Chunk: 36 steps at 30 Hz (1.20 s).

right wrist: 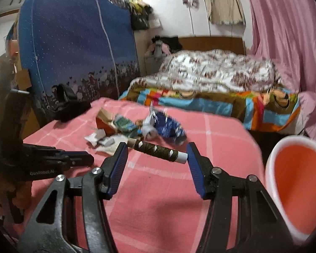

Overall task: Collect trash
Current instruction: 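Carry the crumb in the left tool to the orange bucket while the right tool drops the dark tube there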

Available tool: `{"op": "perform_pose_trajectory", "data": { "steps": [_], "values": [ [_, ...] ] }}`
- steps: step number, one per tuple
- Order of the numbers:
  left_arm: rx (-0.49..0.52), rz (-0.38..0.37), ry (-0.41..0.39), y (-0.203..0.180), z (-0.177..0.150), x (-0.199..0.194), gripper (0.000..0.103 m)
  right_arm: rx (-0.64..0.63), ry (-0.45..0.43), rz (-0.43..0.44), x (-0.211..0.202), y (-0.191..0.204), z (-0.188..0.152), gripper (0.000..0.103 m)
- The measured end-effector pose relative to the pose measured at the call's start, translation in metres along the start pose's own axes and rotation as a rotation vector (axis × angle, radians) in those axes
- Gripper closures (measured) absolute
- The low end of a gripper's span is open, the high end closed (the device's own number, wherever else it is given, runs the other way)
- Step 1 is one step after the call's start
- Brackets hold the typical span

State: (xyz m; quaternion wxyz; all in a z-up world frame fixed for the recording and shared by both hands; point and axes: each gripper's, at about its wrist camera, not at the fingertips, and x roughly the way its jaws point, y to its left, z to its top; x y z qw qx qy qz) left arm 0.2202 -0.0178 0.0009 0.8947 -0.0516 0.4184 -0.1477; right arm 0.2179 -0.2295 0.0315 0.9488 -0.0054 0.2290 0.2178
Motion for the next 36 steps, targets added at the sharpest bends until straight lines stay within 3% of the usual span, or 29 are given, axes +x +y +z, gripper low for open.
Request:
{"op": "perform_pose_trajectory", "data": {
  "steps": [5, 14, 18, 24, 31, 36],
  "values": [
    [0.025, -0.013, -0.106, -0.01, 0.003, -0.018, 0.093, -0.042, -0.135, -0.056, -0.031, -0.002, 0.011, 0.039],
    [0.122, -0.134, -0.455, -0.062, 0.024, -0.069, 0.093, -0.049, -0.388, -0.243, -0.097, -0.033, 0.03, 0.039],
    [0.191, -0.186, -0.596, -0.098, 0.032, -0.083, 0.093, -0.015, -0.455, -0.336, -0.124, -0.057, 0.03, 0.039],
    [0.325, -0.26, -0.739, -0.155, 0.039, -0.093, 0.093, 0.059, -0.489, -0.474, -0.157, -0.098, 0.021, 0.039],
    [0.413, -0.356, -0.774, -0.215, 0.047, -0.078, 0.092, 0.161, -0.432, -0.536, -0.173, -0.138, 0.0, 0.039],
    [0.419, -0.422, -0.687, -0.249, 0.054, -0.051, 0.092, 0.242, -0.35, -0.543, -0.17, -0.163, -0.014, 0.039]
  ]
}}
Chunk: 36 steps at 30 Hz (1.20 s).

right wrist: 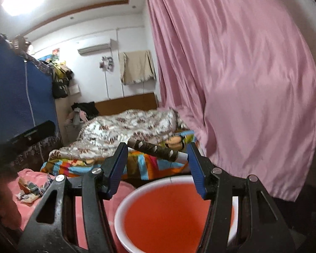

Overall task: Collect trash
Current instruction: 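Carry the crumb in the left tool to the orange bucket while the right tool drops the dark tube there, then bring both tools back over the trash pile on the bedspread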

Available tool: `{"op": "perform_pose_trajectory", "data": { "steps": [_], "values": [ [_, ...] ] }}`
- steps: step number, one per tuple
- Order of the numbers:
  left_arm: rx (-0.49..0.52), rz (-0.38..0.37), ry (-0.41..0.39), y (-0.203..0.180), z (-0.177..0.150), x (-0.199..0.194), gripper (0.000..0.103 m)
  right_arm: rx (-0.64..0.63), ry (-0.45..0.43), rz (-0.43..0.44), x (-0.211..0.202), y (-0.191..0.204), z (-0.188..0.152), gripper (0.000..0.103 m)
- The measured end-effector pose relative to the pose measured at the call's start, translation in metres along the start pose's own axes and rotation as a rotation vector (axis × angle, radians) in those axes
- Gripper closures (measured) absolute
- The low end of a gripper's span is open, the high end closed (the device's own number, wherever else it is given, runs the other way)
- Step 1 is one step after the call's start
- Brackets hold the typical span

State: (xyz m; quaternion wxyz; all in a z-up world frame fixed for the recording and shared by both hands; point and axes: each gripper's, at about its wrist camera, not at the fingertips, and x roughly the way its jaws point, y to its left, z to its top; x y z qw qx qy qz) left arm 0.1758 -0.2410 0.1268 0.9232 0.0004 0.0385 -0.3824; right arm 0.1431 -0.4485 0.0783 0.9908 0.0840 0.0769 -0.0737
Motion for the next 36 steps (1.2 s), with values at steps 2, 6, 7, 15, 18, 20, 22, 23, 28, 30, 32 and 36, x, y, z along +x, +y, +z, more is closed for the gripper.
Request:
{"op": "perform_pose_trajectory", "data": {
  "steps": [2, 6, 7, 15, 18, 20, 22, 23, 28, 30, 32, 36],
  "values": [
    [-0.02, -0.016, 0.051, -0.004, -0.004, 0.018, 0.092, 0.022, 0.05, -0.006, 0.006, -0.008, -0.006, 0.039],
    [-0.085, -0.033, 0.184, -0.005, -0.015, 0.057, 0.092, 0.067, 0.146, -0.012, 0.022, -0.023, -0.022, 0.039],
    [-0.097, -0.029, 0.21, -0.006, -0.017, 0.064, 0.092, 0.072, 0.159, -0.013, 0.025, -0.025, -0.023, 0.039],
    [-0.124, -0.028, 0.37, -0.009, -0.038, 0.094, 0.092, 0.121, 0.265, -0.013, 0.045, -0.042, -0.035, 0.039],
    [-0.152, -0.04, 0.417, -0.006, -0.045, 0.099, 0.092, 0.131, 0.294, -0.014, 0.048, -0.046, -0.038, 0.039],
    [-0.165, -0.044, 0.446, -0.004, -0.049, 0.103, 0.092, 0.135, 0.306, -0.017, 0.053, -0.047, -0.038, 0.038],
    [-0.172, -0.04, 0.476, -0.003, -0.052, 0.107, 0.092, 0.141, 0.315, -0.019, 0.054, -0.048, -0.039, 0.037],
    [-0.18, -0.042, 0.486, -0.003, -0.053, 0.108, 0.092, 0.145, 0.316, -0.021, 0.053, -0.049, -0.039, 0.036],
    [-0.217, -0.047, 0.518, 0.003, -0.06, 0.11, 0.08, 0.157, 0.301, -0.032, 0.05, -0.049, -0.037, 0.027],
    [-0.238, -0.055, 0.512, 0.006, -0.06, 0.11, 0.07, 0.158, 0.291, -0.039, 0.048, -0.049, -0.035, 0.024],
    [-0.244, -0.054, 0.508, 0.008, -0.058, 0.108, 0.07, 0.155, 0.273, -0.044, 0.046, -0.048, -0.033, 0.021],
    [-0.269, -0.046, 0.5, 0.015, -0.053, 0.102, 0.07, 0.136, 0.231, -0.046, 0.041, -0.04, -0.029, 0.014]
  ]
}}
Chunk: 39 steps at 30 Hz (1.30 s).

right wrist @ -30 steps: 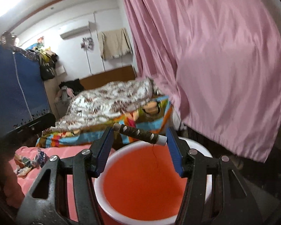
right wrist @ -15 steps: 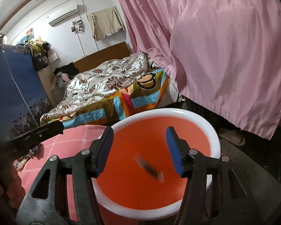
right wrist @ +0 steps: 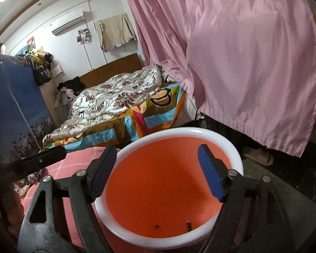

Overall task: Collect trash
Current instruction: 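Bring both tools back over the trash pile on the bedspread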

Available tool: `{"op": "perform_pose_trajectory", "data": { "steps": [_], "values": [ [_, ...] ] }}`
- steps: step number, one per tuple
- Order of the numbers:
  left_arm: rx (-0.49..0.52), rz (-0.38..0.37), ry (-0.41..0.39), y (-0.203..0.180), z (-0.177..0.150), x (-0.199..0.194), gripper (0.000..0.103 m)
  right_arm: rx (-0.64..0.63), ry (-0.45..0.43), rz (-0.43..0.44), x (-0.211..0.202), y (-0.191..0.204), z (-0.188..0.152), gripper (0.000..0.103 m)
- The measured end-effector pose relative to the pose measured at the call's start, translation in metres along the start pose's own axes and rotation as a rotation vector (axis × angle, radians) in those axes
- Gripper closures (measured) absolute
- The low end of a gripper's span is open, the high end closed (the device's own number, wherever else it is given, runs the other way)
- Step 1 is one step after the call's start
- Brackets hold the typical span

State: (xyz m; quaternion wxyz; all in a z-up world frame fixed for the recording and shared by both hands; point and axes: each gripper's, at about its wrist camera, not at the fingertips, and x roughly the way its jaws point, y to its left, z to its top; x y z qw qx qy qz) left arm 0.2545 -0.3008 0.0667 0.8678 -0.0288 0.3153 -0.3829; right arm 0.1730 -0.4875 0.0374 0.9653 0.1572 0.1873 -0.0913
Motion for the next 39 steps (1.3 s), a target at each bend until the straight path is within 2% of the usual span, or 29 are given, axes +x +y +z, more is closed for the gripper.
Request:
{"op": "perform_pose_trajectory", "data": {
  "steps": [4, 6, 8, 10, 12, 14, 20, 25, 33, 39],
  "values": [
    [-0.028, 0.027, -0.045, 0.009, 0.001, -0.019, 0.062, -0.048, -0.075, 0.025, -0.012, 0.022, 0.002, 0.008],
    [-0.041, 0.054, -0.089, 0.016, -0.001, -0.036, 0.054, -0.073, -0.12, 0.046, -0.019, 0.035, 0.003, 0.002],
    [-0.043, 0.094, -0.144, 0.023, -0.003, -0.055, 0.051, -0.099, -0.173, 0.078, -0.027, 0.052, 0.003, 0.0],
    [-0.046, 0.139, -0.196, 0.03, -0.005, -0.076, 0.042, -0.123, -0.218, 0.112, -0.034, 0.069, 0.003, 0.0],
    [-0.058, 0.186, -0.255, 0.039, -0.008, -0.099, 0.015, -0.146, -0.256, 0.147, -0.041, 0.086, 0.002, 0.0],
    [-0.07, 0.237, -0.321, 0.05, -0.013, -0.124, 0.009, -0.163, -0.287, 0.182, -0.045, 0.103, 0.001, 0.0],
    [-0.042, 0.385, -0.424, 0.073, -0.035, -0.187, 0.008, -0.183, -0.351, 0.308, -0.054, 0.151, -0.006, 0.0],
    [-0.016, 0.505, -0.494, 0.09, -0.063, -0.235, 0.007, -0.188, -0.353, 0.384, -0.052, 0.187, -0.014, 0.0],
    [0.001, 0.628, -0.539, 0.12, -0.101, -0.285, 0.007, -0.239, -0.31, 0.459, -0.039, 0.236, -0.033, 0.0],
    [-0.002, 0.681, -0.547, 0.142, -0.128, -0.305, 0.007, -0.317, -0.225, 0.484, -0.021, 0.267, -0.048, 0.0]
  ]
}}
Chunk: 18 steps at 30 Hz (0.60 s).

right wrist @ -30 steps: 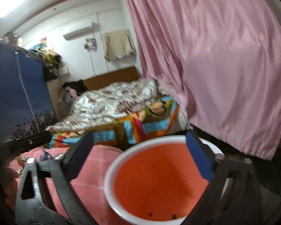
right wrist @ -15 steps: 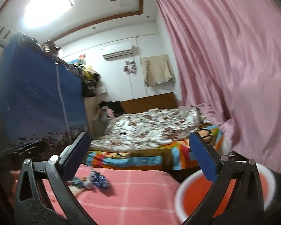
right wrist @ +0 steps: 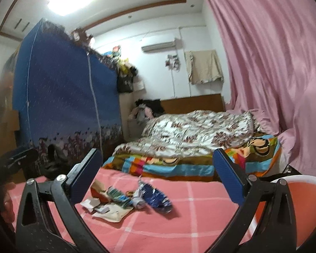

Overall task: Collect trash
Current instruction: 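Bring both tools back over the trash pile on the bedspread, then grasp the white paper with the left tool while the right tool grasps the green packet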

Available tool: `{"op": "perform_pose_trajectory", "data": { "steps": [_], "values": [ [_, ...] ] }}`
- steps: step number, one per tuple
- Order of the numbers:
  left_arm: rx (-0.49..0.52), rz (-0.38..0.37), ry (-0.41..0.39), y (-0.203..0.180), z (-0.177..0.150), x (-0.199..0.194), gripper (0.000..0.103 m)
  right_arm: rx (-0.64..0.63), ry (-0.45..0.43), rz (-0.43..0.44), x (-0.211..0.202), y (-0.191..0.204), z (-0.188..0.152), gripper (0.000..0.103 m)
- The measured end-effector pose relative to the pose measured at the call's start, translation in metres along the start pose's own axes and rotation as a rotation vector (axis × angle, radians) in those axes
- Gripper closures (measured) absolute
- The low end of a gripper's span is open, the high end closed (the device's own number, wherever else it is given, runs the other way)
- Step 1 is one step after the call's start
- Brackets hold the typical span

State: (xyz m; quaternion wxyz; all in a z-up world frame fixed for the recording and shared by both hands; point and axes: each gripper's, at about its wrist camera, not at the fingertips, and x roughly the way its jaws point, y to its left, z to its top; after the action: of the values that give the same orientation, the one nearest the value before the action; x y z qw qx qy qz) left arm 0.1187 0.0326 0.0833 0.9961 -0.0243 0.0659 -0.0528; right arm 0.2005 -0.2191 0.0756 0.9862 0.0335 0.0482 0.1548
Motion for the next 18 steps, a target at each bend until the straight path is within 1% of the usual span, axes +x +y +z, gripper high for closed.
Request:
{"op": "perform_pose_trajectory", "data": {
  "steps": [4, 10, 13, 15, 16, 18],
  "values": [
    [-0.011, 0.018, 0.041, 0.014, -0.011, 0.007, 0.007, -0.039, 0.077, 0.015, 0.018, 0.011, -0.011, 0.0],
    [-0.07, 0.003, 0.176, 0.026, -0.022, 0.036, 0.007, -0.063, 0.196, 0.044, 0.044, 0.021, -0.026, 0.001],
    [-0.073, -0.011, 0.249, 0.024, -0.027, 0.051, 0.008, -0.069, 0.274, 0.045, 0.057, 0.021, -0.035, 0.011],
    [-0.071, -0.029, 0.31, 0.021, -0.031, 0.064, 0.008, -0.069, 0.317, 0.047, 0.063, 0.02, -0.04, 0.021],
    [-0.066, -0.036, 0.349, 0.019, -0.035, 0.072, 0.01, -0.063, 0.337, 0.047, 0.066, 0.018, -0.044, 0.024],
    [-0.066, -0.057, 0.404, 0.019, -0.04, 0.084, 0.017, -0.054, 0.366, 0.043, 0.071, 0.014, -0.048, 0.025]
  ]
}}
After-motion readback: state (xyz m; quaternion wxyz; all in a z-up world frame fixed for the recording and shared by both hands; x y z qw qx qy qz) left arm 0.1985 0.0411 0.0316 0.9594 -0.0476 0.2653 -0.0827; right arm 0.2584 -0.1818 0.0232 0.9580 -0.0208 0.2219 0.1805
